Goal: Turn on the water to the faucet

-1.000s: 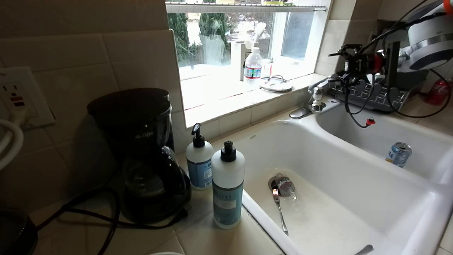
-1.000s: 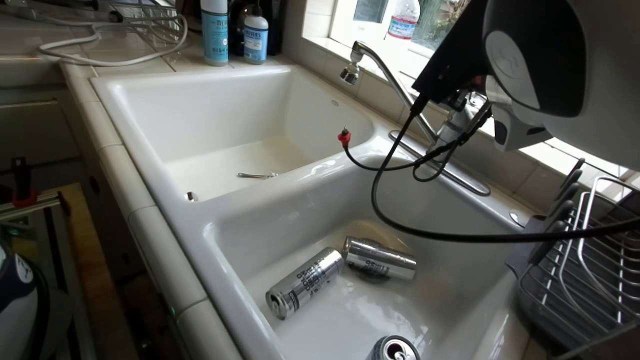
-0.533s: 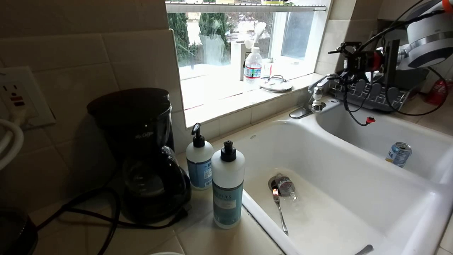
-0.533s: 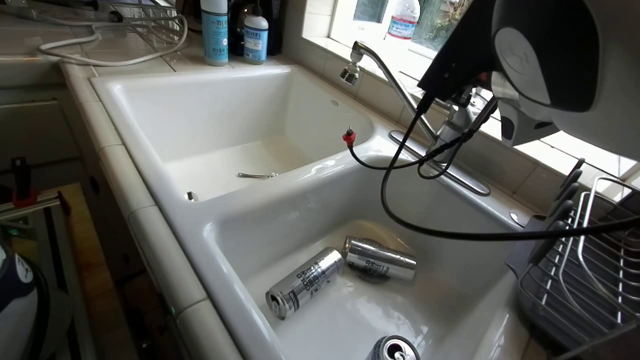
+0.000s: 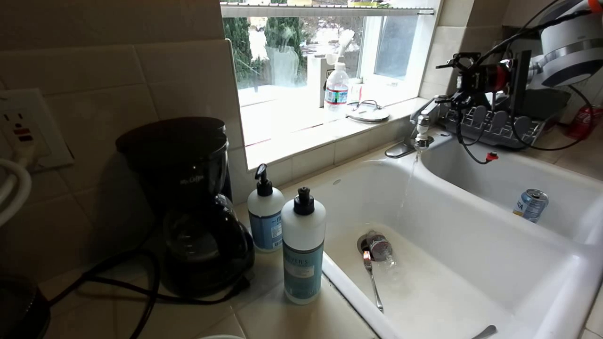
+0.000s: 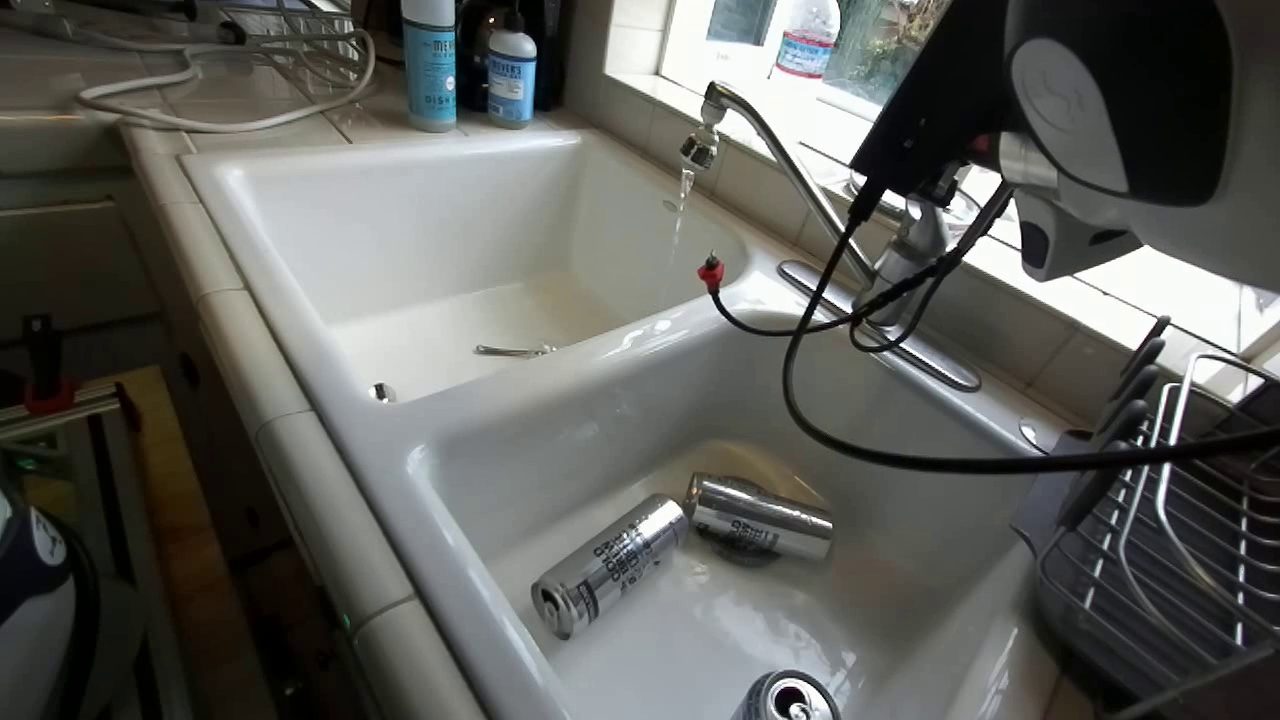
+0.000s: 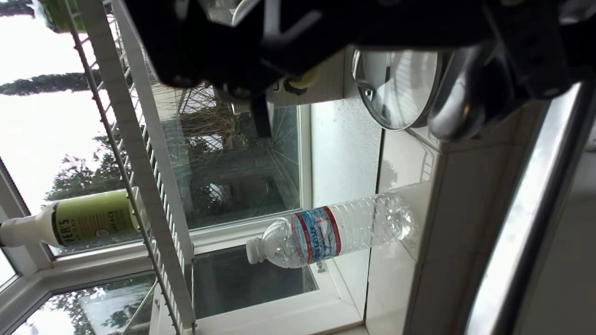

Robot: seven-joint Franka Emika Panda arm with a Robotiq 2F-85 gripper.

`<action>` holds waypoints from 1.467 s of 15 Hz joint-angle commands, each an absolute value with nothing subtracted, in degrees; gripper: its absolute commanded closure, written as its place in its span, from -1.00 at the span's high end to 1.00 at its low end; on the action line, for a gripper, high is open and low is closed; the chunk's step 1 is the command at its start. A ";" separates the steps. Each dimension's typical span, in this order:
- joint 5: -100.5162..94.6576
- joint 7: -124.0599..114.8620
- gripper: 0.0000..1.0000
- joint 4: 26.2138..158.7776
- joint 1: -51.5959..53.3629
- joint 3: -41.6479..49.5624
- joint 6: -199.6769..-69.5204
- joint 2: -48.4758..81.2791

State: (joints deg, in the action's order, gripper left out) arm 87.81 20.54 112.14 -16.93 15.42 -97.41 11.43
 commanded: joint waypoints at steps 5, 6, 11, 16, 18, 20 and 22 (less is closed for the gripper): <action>88.82 19.62 1.00 107.85 -17.27 15.21 -94.98 10.59; 88.65 19.47 1.00 107.72 -17.30 15.19 -94.61 10.62; 74.36 10.46 1.00 110.84 -15.51 15.42 -95.31 7.71; 55.49 8.92 1.00 113.81 -15.16 15.80 -98.63 -2.17; 49.07 10.44 1.00 114.35 -15.28 15.35 -98.43 -5.64; 44.00 12.16 1.00 114.81 -14.97 14.63 -98.80 -8.61; 40.27 15.06 1.00 115.43 -14.45 13.94 -98.56 -11.22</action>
State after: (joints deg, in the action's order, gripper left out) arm 45.80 11.58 112.12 -15.60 14.96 -96.54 -6.26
